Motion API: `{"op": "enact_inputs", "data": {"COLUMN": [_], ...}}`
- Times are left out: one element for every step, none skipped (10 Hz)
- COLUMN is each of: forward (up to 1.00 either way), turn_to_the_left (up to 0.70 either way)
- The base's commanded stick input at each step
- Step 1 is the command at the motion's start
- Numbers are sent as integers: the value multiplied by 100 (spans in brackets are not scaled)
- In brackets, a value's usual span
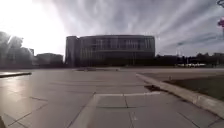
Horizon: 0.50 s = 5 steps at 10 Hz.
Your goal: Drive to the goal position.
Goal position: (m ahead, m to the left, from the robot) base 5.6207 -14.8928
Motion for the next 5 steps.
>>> {"op": "enact_inputs", "data": {"forward": [85,85,85,85,85], "turn_to_the_left": [0,0,0,0,0]}}
